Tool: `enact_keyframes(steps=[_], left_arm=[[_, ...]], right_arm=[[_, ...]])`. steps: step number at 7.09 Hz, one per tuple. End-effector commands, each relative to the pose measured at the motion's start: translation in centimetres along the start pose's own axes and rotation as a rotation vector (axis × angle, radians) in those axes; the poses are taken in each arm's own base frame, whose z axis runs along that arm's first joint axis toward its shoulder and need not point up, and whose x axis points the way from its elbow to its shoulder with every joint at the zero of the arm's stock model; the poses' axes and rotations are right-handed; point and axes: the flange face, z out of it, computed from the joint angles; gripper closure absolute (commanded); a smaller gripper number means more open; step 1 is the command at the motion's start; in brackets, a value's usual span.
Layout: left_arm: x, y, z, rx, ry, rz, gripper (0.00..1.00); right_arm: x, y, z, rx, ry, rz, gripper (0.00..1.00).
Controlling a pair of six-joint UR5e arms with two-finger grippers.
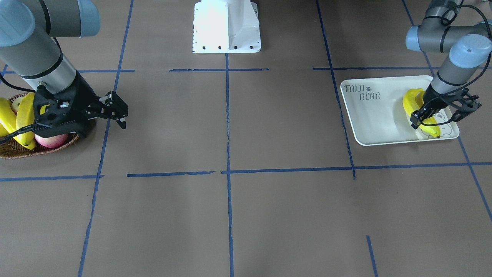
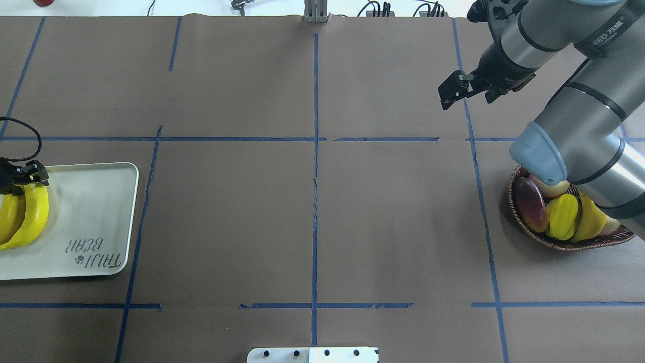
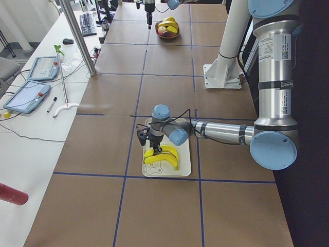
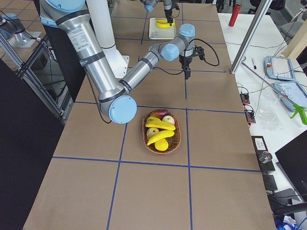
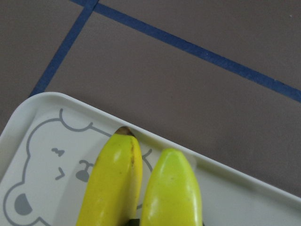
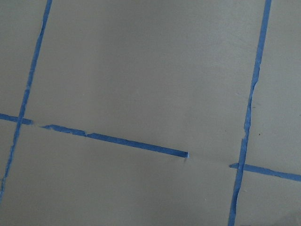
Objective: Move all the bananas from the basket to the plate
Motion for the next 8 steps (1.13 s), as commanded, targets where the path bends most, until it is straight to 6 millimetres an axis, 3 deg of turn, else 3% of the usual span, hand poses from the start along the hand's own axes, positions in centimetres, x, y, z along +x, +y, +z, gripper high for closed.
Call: enact_keyframes(steps=[1, 2, 4, 5, 7, 8], left_arm=[[-0.2, -0.3, -0.3, -0.016, 0.009, -0.006, 0.36], [-0.7, -1.1, -1.3, -0.045, 0.034, 0.005, 0.00], [-2.3, -3.5, -4.0, -0.093, 0.095, 0.057, 0.00], [-3.2, -4.5, -5.1, -0.118, 0.107, 0.114, 0.00], [-3.1, -5.4, -8.3, -0.142, 0.121, 0.328, 0.00], [-1.4, -4.6, -10.7, -0.170, 0.138, 0.383, 0.00]], right_arm=[[0.2, -0.1, 0.0, 0.001, 0.002, 0.003, 0.00], [0.4, -0.2, -0.3, 0.004, 0.004, 0.008, 0.00], [1.3, -0.5, -0.5, -0.016, 0.030, 0.013, 0.00], [3.1, -1.2, -1.5, -0.023, 0.057, -0.030, 0.00], [8.3, -2.3, -4.5, -0.057, 0.081, -0.133, 0.00], [12.5, -1.4, -4.9, -0.082, 0.058, -0.182, 0.00]])
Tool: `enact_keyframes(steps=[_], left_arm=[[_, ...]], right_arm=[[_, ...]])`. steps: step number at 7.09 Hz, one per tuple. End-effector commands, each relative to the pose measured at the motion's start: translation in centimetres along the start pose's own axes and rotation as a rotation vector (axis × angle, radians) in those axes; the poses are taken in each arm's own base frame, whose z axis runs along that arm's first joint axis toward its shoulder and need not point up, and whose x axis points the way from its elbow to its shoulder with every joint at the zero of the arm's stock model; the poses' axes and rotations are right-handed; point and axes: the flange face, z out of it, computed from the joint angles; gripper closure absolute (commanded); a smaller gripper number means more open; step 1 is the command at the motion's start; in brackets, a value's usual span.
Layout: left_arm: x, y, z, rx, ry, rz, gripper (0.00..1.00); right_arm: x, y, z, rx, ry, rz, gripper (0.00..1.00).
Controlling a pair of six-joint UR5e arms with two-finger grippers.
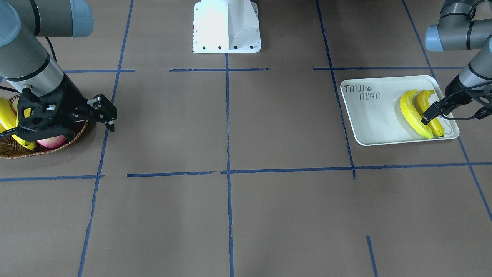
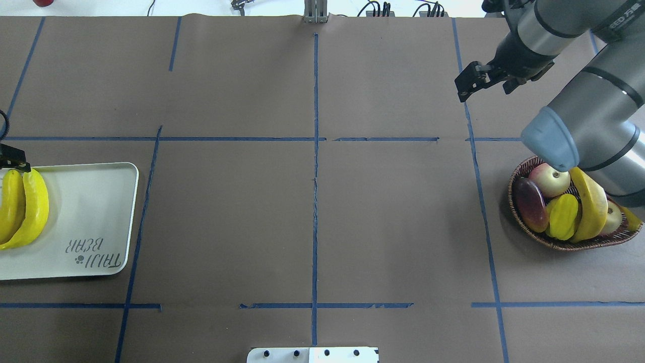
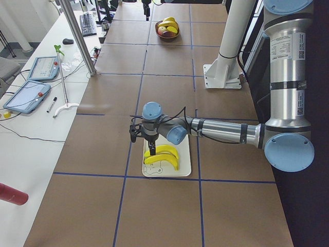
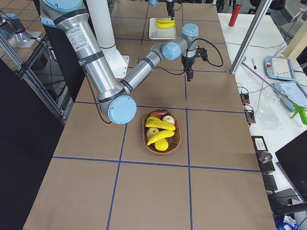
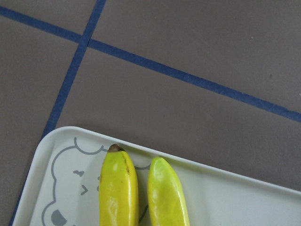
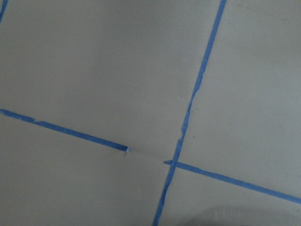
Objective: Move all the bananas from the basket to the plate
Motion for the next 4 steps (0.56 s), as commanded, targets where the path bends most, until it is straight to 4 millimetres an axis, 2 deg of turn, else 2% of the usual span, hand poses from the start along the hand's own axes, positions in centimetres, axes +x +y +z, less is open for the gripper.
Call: enact_keyframes(steps=[1, 2, 4], left_arm=[[4.9, 0.1, -4.8, -0.032, 0.026, 0.095, 0.00], [6.1, -0.3, -5.6, -0.031, 0.022, 0.095, 0.00], [6.3, -0.4, -5.6, -0.028, 0.023, 0.089, 0.00]], right_arm=[[7.0, 2.8, 0.6, -0.049, -0.017, -0.119, 0.00], [8.7, 4.4, 2.0, -0.076, -0.002, -0.119, 0.00], [11.6, 7.8, 4.5, -0.088, 0.018, -0.055, 0.00]])
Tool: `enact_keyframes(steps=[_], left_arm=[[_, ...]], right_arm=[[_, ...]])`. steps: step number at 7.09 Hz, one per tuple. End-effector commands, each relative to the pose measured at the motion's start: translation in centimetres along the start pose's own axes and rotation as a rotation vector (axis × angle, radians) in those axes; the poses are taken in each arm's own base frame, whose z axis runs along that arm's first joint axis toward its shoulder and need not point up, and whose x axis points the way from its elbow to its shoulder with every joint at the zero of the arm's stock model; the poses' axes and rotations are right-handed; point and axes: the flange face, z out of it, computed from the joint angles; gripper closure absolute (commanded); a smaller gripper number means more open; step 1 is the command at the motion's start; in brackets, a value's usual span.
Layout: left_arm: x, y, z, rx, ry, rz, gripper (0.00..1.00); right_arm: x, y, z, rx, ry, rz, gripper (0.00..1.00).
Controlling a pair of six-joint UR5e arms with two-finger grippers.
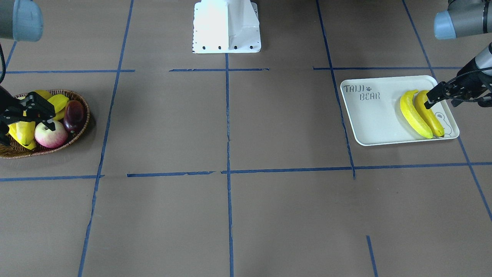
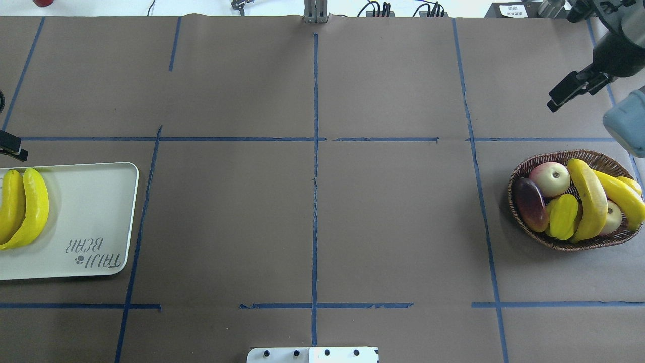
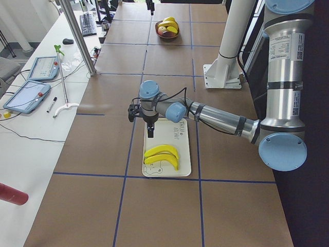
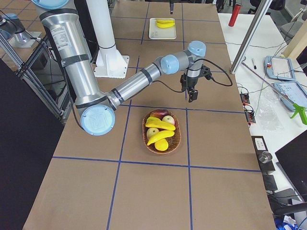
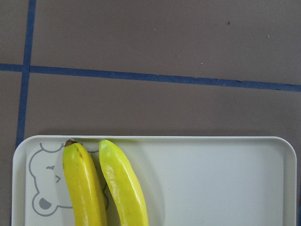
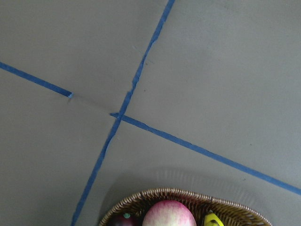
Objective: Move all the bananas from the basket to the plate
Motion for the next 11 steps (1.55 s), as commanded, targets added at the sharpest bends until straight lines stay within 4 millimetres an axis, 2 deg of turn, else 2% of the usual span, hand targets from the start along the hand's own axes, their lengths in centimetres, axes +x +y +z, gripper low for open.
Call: enact_keyframes(steps=[1, 2, 3, 4, 6, 8, 11], left_arm=[[0.4, -0.1, -0.3, 0.002, 0.001, -0.002, 0.00], [0.4, -0.1, -0.3, 0.002, 0.001, -0.003, 0.00], [0.4, -0.1, -0.3, 0.003, 0.000, -0.003, 0.00], [0.4, -0.1, -0.3, 0.003, 0.000, -0.003, 0.00], [0.4, -0.1, -0.3, 0.003, 0.000, -0.003, 0.00], [0.4, -0.1, -0.3, 0.003, 0.000, -0.003, 0.00], [0.4, -0.1, -0.3, 0.004, -0.002, -0.001, 0.00]], right_arm=[[3.3, 4.7, 3.5, 0.033, 0.003, 0.118, 0.00], [4.4, 7.3, 5.3, 0.071, -0.008, 0.170, 0.00], [4.7, 8.5, 5.7, 0.105, -0.018, 0.227, 0.00], [3.8, 9.7, 6.3, 0.094, -0.013, 0.265, 0.00], [2.8, 11.6, 9.1, 0.055, 0.056, 0.305, 0.00], [2.6, 13.0, 10.6, 0.016, 0.064, 0.300, 0.02], [2.1, 13.6, 11.7, -0.009, 0.070, 0.287, 0.06]])
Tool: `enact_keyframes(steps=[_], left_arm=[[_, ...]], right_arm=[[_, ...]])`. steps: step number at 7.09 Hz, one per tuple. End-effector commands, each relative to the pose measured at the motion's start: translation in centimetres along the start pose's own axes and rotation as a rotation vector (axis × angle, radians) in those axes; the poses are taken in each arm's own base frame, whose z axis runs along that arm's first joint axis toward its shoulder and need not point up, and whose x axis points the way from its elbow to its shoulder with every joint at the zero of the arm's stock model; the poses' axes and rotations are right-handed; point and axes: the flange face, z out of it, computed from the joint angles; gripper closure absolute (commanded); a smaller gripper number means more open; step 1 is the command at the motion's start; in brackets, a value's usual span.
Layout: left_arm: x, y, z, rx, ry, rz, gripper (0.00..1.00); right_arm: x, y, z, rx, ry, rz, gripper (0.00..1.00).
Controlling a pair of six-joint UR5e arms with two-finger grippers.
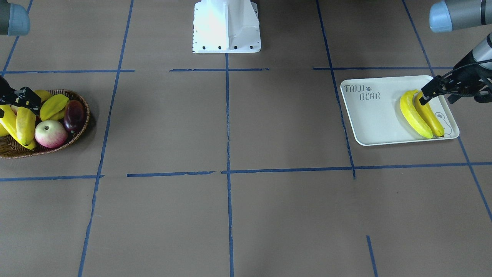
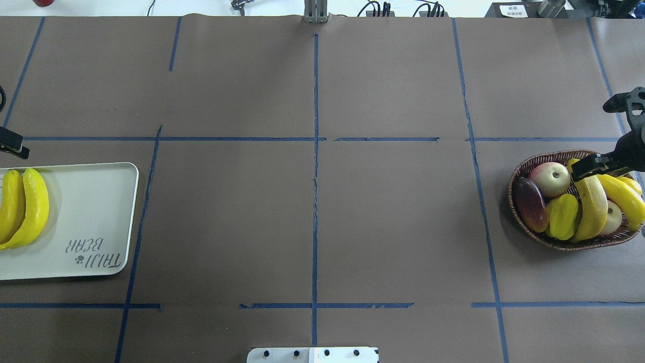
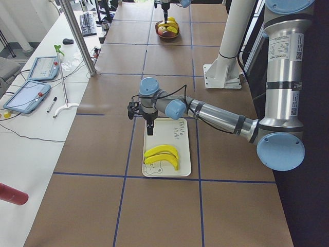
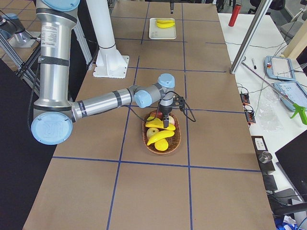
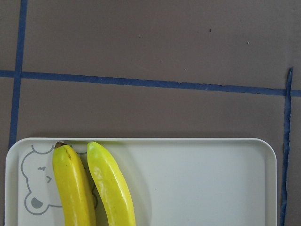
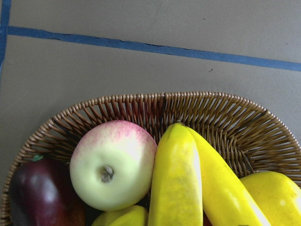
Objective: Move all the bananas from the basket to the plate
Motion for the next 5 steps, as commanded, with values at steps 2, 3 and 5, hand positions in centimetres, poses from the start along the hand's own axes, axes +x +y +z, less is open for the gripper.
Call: enact_keyframes(steps=[2, 3, 5], left_arm=[[0.02, 0.01, 0.04, 0.000, -0.001, 0.001, 0.00], [-0.03, 0.00, 0.09, -0.001, -0.002, 0.000, 0.00], [0.02, 0.02, 0.14, -0.002, -0.002, 0.001, 0.00]], right_arm=[[-0.54, 0.81, 1.10, -0.029, 0.006, -0.016, 0.12], [-0.44, 1.03, 1.30, -0.035, 0.009, -0.015, 0.15], [-0.46, 1.15, 1.44, -0.040, 0.011, -0.015, 0.20]])
